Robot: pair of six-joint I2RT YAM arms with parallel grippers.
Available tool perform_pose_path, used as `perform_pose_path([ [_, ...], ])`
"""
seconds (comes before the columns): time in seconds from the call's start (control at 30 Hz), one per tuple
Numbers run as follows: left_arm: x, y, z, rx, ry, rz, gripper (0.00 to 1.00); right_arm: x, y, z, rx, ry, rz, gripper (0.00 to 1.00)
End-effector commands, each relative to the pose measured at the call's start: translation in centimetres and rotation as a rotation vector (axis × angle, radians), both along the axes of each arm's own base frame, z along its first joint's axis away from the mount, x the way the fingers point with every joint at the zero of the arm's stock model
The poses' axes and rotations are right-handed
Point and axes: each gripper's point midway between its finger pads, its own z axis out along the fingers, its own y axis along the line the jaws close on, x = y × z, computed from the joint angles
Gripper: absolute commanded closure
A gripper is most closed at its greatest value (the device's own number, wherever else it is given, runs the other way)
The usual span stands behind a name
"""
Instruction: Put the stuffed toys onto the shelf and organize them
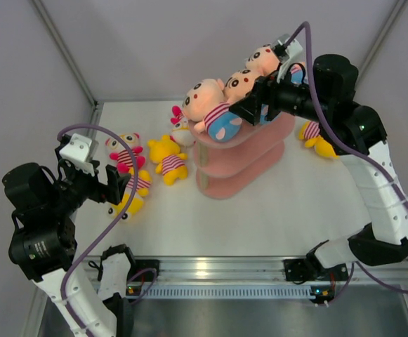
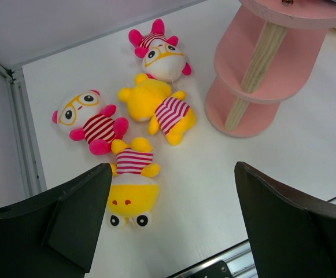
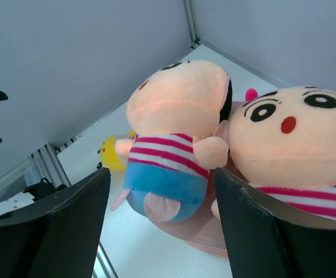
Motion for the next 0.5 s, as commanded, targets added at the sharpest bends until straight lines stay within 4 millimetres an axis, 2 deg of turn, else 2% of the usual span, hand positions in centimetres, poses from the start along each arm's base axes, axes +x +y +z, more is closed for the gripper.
perform_pose_path([
  [0.0,0.4,-0.1,0.4,0.005,-0.026,-0.021,0.07,-1.3,-1.5,4.4,0.046,-0.164,-0.016,0.27],
  [0.1,0.5,-0.1,0.3,0.002,-0.021,-0.021,0.07,-1.4,-1.9,4.1,0.013,-0.207,-0.077,0.27],
  [0.17,0.6,0.0,0.2,0.0,-0.016,-0.016,0.07,-1.1,-1.8,3.0,-0.051,-0.254,-0.129,0.27],
  [0.2,0.6,-0.1,0.1,-0.002,-0.012,-0.02,0.07,-2.9,-0.3,2.9,-0.077,-0.299,-0.082,0.27],
  [0.23,0.7,0.0,0.1,-0.005,-0.009,-0.018,0.07,-3.0,0.5,1.9,-0.131,-0.34,-0.074,0.27],
  [0.27,0.7,0.0,0.0,-0.008,-0.005,-0.018,0.07,-2.9,0.4,1.5,-0.164,-0.354,-0.126,0.27],
  [0.3,0.7,0.0,-0.1,-0.008,-0.004,-0.016,0.07,-4.2,1.6,1.4,-0.169,-0.371,-0.097,0.27],
  [0.47,0.8,0.1,-0.4,-0.011,0.006,-0.014,0.07,-3.1,2.3,-0.5,-0.292,-0.41,-0.204,0.26],
])
